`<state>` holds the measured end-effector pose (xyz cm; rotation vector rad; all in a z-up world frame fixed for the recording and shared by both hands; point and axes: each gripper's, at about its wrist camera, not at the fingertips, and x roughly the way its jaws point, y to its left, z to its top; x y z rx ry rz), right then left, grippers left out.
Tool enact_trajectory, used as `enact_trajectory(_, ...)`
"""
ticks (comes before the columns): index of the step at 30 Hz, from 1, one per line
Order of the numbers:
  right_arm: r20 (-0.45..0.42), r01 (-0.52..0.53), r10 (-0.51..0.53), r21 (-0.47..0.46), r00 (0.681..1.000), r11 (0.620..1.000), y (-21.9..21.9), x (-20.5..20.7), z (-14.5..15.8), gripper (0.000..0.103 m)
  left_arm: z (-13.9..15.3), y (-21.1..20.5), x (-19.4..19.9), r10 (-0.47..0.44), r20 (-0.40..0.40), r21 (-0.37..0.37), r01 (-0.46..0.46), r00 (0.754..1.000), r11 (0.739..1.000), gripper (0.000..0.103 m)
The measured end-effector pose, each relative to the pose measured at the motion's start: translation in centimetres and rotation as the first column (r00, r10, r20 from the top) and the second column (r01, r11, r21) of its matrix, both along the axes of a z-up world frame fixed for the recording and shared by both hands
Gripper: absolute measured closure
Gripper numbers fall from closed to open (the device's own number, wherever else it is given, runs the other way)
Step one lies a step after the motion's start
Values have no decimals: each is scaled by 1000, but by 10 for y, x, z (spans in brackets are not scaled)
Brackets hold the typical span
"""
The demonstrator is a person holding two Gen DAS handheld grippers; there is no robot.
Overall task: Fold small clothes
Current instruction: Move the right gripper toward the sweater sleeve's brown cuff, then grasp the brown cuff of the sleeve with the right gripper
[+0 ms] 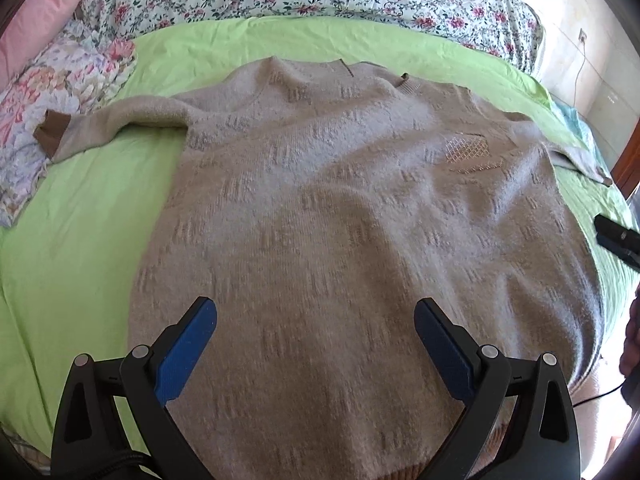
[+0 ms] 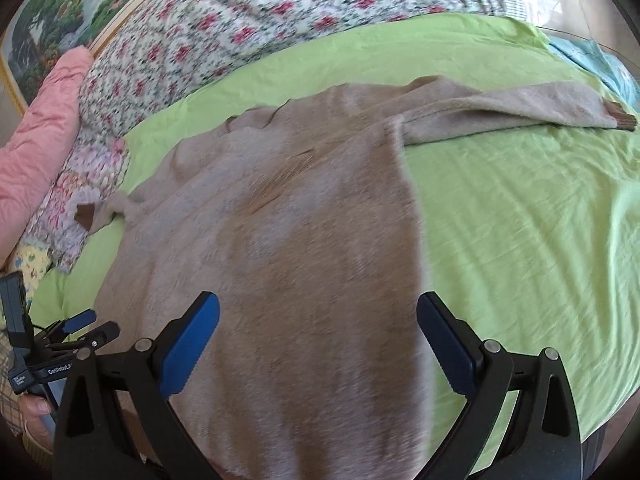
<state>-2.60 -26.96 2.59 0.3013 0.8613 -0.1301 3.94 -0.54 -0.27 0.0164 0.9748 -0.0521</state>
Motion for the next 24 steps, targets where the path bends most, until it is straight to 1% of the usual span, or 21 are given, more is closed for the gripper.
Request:
enact_trajectory(4, 21, 113, -113, 16, 993, 993, -53, 0, 7, 4, 4, 3, 15, 16, 21, -13, -16, 1000, 1000, 3)
enact_trajectory(7, 37, 224, -224, 3, 974, 975, -108, -4, 13, 4, 5, 4, 31, 19, 30, -23, -18, 999, 1000, 4)
enact_trajectory(9, 39, 282, -281, -10, 959, 960, -137, -1, 13, 4, 4, 4, 44, 17, 27, -28, -16, 999, 999, 7)
enact_trajectory(12, 50, 380, -381, 31, 923, 925, -194, 0, 14, 6, 4, 4, 65, 16, 0, -53, -16, 1000, 998, 8)
enact_trajectory(13, 56, 419, -422, 55, 905, 906, -218, -1, 16, 7, 1, 2, 72, 9, -28, -37, -10, 1000, 999, 8)
enact_trajectory(14, 50, 449, -452, 72, 890, 891, -233, 1, 16, 8, -2, 1, 80, 10, -65, -17, -11, 998, 1000, 8)
enact_trajectory(15, 47, 478, -482, 85, 875, 875, -248, 3, 17, 8, -4, 0, 86, 18, -82, -14, -19, 996, 1000, 8)
enact_trajectory(17, 45, 540, -548, 112, 835, 834, -284, 9, 16, 11, -5, 0, 96, 18, -85, -38, -22, 996, 999, 8)
enact_trajectory(20, 18, 614, -623, 154, 782, 774, -325, 22, 7, 18, -4, -6, 106, 9, -71, -30, -11, 997, 999, 8)
enact_trajectory(23, -16, 668, -671, 117, 741, 735, -352, 34, -5, 25, -6, -13, 114, -5, -65, -28, 3, 998, 1000, 8)
enact_trajectory(24, -23, 679, -681, 106, 732, 726, -357, 35, -9, 32, -8, -14, 117, -5, -75, -26, 3, 997, 1000, 8)
